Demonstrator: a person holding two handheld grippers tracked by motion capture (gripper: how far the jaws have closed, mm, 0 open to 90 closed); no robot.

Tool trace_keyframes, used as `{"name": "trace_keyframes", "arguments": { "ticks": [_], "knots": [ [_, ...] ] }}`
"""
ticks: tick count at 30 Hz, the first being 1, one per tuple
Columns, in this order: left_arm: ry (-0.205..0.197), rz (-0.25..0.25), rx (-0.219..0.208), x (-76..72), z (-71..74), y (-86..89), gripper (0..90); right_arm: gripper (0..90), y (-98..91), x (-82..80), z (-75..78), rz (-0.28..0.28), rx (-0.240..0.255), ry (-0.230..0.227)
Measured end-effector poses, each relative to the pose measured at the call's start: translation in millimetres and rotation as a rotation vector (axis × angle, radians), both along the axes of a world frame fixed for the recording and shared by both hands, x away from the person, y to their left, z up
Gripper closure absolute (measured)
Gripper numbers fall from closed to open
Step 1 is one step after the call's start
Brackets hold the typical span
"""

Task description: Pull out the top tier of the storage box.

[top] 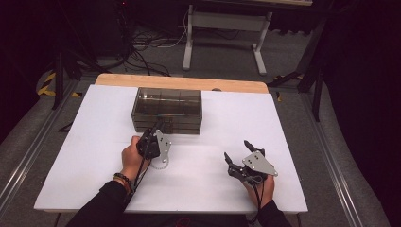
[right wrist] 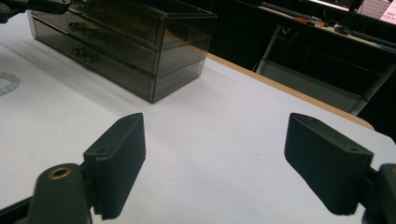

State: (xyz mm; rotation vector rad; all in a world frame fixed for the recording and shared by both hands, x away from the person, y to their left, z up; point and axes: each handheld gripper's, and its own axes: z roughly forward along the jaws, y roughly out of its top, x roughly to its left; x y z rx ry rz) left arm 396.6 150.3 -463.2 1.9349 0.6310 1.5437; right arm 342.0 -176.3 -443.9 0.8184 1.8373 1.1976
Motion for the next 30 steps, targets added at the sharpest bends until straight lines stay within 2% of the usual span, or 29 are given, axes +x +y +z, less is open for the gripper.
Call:
{"name": "trace_keyframes", "arguments": {
  "ticks": [2, 3, 4, 7, 9, 10, 11, 13, 16, 22, 25, 28, 30],
  "knots": [
    [-0.005, -0.007, -0.005, -0.7, -0.1, 0.2, 80.6, 21.3, 0.0, 0.0, -0.2, 0.001, 0.000, 0.002],
    [-0.028, -0.012, -0.011, -3.0, 0.2, 1.2, 81.2, 21.3, -0.1, 0.0, -0.4, 0.001, -0.003, 0.003],
    [-0.037, -0.025, -0.007, -4.7, 1.6, 1.5, 89.8, 21.3, -0.1, 0.1, -0.5, 0.004, -0.005, 0.004],
    [-0.015, -0.043, 0.004, -3.9, -0.1, 1.0, 89.6, 21.4, 0.4, 0.7, -1.1, -0.002, -0.006, 0.009],
    [-0.020, -0.032, -0.001, -3.0, 0.1, 1.6, 89.3, 21.3, 0.3, 1.1, -1.3, -0.001, -0.004, 0.014],
    [-0.021, -0.024, 0.003, -2.7, 0.4, 2.0, 85.7, 21.3, 0.2, 0.9, -1.4, -0.002, -0.005, 0.012],
    [-0.019, -0.016, -0.002, -2.2, -0.1, 1.9, 76.0, 21.3, 0.0, 0.9, -1.4, -0.004, -0.011, 0.010],
    [-0.004, -0.020, 0.004, -0.8, -0.9, 1.8, 75.3, 21.3, 0.2, 1.4, -1.7, -0.008, -0.014, 0.013],
    [-0.008, -0.012, 0.016, 1.4, -1.9, -0.8, 73.2, 21.3, 0.9, 1.7, -2.2, -0.008, -0.023, 0.020],
    [-0.026, 0.002, 0.020, 4.3, -1.7, -0.4, 74.1, 21.3, 2.4, 2.0, -3.1, -0.008, -0.032, 0.027],
    [-0.044, 0.002, 0.051, 4.3, -2.4, -3.8, 74.2, 21.4, 2.8, 1.8, -3.2, -0.009, -0.038, 0.027],
    [-0.044, 0.007, 0.074, 4.7, -2.3, -3.9, 77.4, 21.4, 2.9, 1.7, -3.1, -0.010, -0.043, 0.026],
    [-0.037, 0.004, 0.068, 4.7, -1.8, -2.1, 79.4, 21.5, 2.8, 1.6, -3.1, -0.010, -0.043, 0.026]
  ]
}}
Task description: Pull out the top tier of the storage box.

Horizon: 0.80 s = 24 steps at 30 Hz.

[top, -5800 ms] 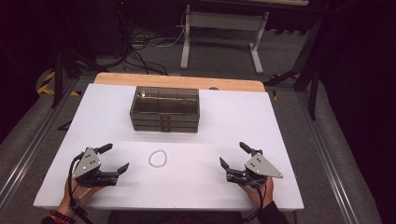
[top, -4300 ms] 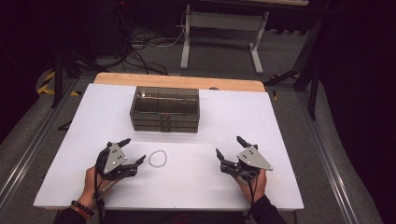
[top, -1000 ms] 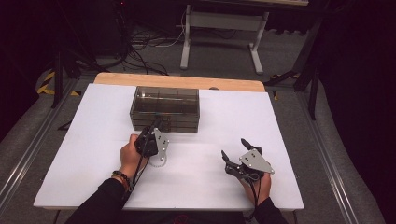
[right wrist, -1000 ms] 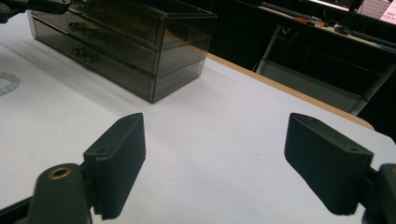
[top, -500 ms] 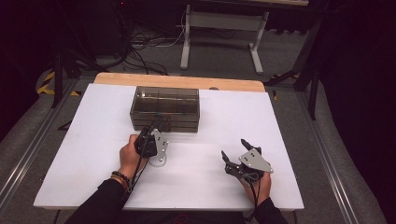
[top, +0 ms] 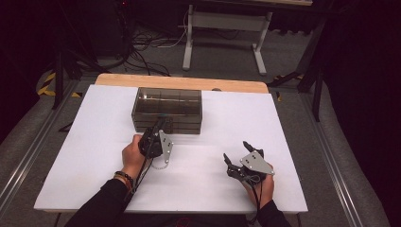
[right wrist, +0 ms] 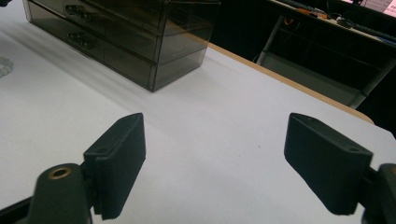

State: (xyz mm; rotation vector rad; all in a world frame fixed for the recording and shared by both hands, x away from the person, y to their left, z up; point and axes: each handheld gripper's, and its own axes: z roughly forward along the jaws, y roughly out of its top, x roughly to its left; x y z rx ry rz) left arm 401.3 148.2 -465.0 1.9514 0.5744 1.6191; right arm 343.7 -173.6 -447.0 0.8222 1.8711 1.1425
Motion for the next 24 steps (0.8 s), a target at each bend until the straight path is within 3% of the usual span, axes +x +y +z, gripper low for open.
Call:
{"name": "trace_keyframes", "arguments": {
  "ticks": [24],
  "knots": [
    [0.022, -0.019, -0.018, -2.6, 2.9, 3.6, 80.5, 21.7, -0.3, -0.8, 0.7, 0.003, -0.006, -0.004]
  ]
}}
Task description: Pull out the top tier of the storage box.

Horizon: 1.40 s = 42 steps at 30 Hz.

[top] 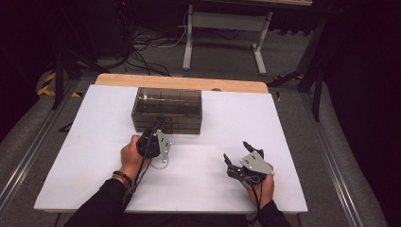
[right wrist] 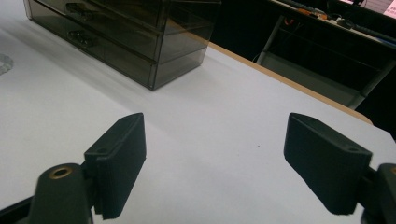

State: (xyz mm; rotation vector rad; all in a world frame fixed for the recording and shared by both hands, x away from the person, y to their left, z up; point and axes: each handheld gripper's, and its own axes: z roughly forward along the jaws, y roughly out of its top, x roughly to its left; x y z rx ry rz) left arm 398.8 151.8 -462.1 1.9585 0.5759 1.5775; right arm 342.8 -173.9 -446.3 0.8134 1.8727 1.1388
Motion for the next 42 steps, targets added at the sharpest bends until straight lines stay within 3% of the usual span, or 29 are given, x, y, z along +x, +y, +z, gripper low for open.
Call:
{"name": "trace_keyframes", "arguments": {
  "ticks": [12, 25, 29, 35, 39, 41, 42],
  "knots": [
    [0.017, 0.007, -0.013, -9.0, 0.5, -0.8, 80.3, 21.7, -1.3, 0.5, -0.4, -0.010, -0.005, 0.006],
    [0.039, -0.029, -0.022, -29.4, 2.6, 2.5, 80.0, 21.7, -2.0, 0.2, -0.1, -0.015, -0.007, 0.006],
    [0.067, -0.042, -0.039, -34.6, 5.4, 6.0, 79.8, 21.8, -1.9, 0.0, 0.2, -0.024, -0.009, -0.004],
    [0.122, -0.092, -0.098, -41.8, 12.0, 10.8, 77.2, 21.7, -2.7, 0.7, 0.3, -0.024, -0.009, 0.007],
    [0.186, -0.165, -0.138, -45.5, 18.5, 14.1, 73.4, 21.7, -3.1, 0.4, 0.5, -0.018, -0.009, 0.002],
    [0.197, -0.181, -0.132, -47.4, 21.2, 16.8, 73.7, 21.7, -3.6, 0.6, 0.6, -0.018, -0.009, 0.004],
    [0.226, -0.206, -0.144, -47.1, 23.6, 19.3, 73.8, 21.7, -3.8, 0.5, 0.6, -0.017, -0.009, 0.003]
  ]
}}
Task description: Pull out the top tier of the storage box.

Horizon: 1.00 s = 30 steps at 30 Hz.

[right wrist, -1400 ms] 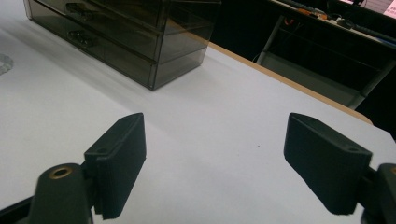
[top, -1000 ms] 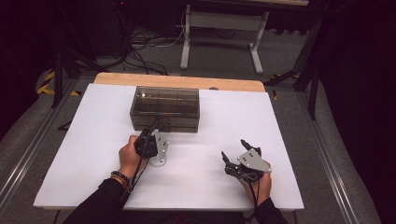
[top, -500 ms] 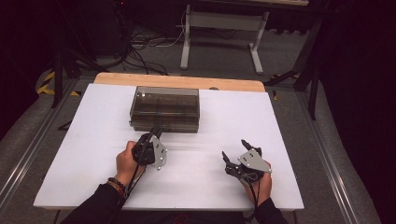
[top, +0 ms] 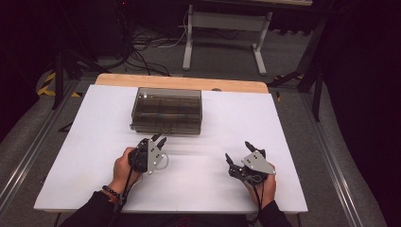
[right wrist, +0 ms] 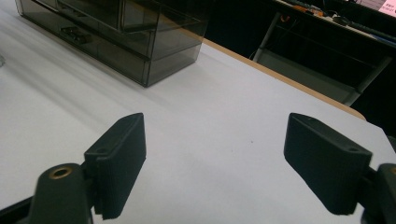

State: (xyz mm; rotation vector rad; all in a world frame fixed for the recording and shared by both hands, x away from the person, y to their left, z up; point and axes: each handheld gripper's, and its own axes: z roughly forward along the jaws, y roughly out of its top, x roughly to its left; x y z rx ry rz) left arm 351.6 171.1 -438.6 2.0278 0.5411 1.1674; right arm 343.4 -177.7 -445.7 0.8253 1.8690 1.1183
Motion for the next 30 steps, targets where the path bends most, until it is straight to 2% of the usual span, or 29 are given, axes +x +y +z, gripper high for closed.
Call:
{"name": "trace_keyframes", "arguments": {
  "ticks": [2, 5, 9, 11, 14, 16, 18, 19, 20, 26, 30],
  "knots": [
    [0.025, -0.007, -0.030, -0.3, 4.0, 5.0, 73.3, 21.6, -0.1, -0.1, 0.1, 0.003, 0.004, 0.002],
    [0.052, -0.028, -0.107, -1.2, 12.1, 14.5, 73.5, 21.7, 0.3, -0.4, 0.4, 0.007, 0.001, 0.004],
    [0.096, -0.043, -0.180, 2.4, 24.3, 25.5, 73.4, 21.7, 0.6, -0.8, 0.6, 0.013, 0.000, 0.005],
    [0.103, -0.039, -0.190, 4.1, 26.8, 28.3, 78.7, 21.5, 0.7, -0.6, 0.6, 0.013, -0.001, 0.004],
    [0.154, -0.028, -0.241, 13.9, 35.9, 37.6, 85.8, 21.3, 0.1, -0.4, 1.9, 0.012, 0.006, 0.002],
    [0.182, -0.016, -0.246, 19.5, 40.1, 40.1, 88.3, 21.5, -0.6, -0.3, 2.4, 0.013, 0.009, 0.005],
    [0.246, 0.000, -0.251, 27.4, 43.4, 39.8, 87.9, 21.5, -1.4, 0.3, 2.2, 0.012, 0.008, 0.005],
    [0.255, 0.010, -0.262, 30.2, 44.5, 40.0, 85.8, 21.5, -1.3, 0.6, 2.0, 0.012, 0.009, 0.008],
    [0.265, 0.016, -0.276, 32.4, 45.4, 39.8, 88.2, 21.6, -1.2, 1.0, 1.6, 0.013, 0.006, 0.011],
    [0.295, 0.054, -0.260, 44.7, 49.2, 36.7, 89.4, 21.8, 0.8, 1.7, -0.1, 0.018, 0.000, 0.014],
    [0.323, 0.067, -0.283, 53.0, 49.0, 37.3, 89.4, 22.0, 1.2, 1.5, -0.4, 0.019, -0.002, 0.019]
  ]
}}
